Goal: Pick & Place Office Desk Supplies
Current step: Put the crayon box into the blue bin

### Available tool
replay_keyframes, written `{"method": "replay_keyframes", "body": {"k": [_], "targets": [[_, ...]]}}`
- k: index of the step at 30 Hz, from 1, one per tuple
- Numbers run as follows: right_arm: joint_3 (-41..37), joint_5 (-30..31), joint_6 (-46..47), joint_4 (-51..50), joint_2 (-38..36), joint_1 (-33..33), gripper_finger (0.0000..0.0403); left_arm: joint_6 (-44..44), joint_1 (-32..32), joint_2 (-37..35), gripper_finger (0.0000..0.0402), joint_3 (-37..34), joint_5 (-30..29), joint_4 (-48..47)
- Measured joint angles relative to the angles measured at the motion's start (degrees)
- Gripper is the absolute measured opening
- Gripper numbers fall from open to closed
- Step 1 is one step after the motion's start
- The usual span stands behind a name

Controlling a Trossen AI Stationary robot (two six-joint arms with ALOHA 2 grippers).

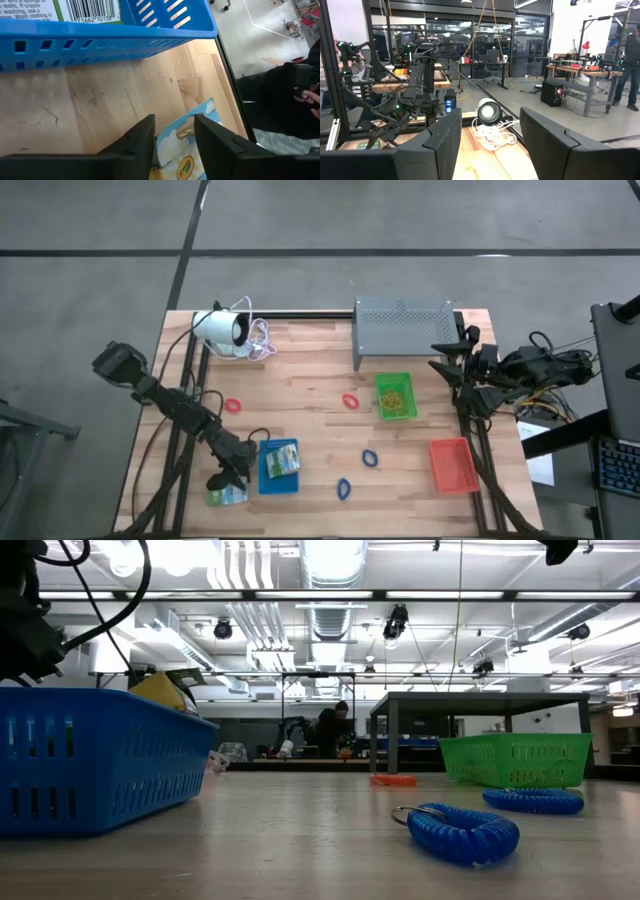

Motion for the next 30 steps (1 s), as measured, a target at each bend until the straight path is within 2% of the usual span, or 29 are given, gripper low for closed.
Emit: {"method": "replay_keyframes", "body": {"k": [8,17,30], "targets": [[0.0,0.0,0.0,0.0,0.0,0.0,0.0199,0.0,0.0,0.0,0.0092,0.0,-0.8,-0.1],[0.0,0.0,0.0,0.0,0.0,0.0,0.0199,0.0,0.0,0.0,0.0007,0.0,-1.0,-0.1],[0.0,0.0,0.0,0.0,0.0,0.0,0.0199,-1.4,0.0,-1.2,0.0002,-0.2,-1.5,-0.5]]}}
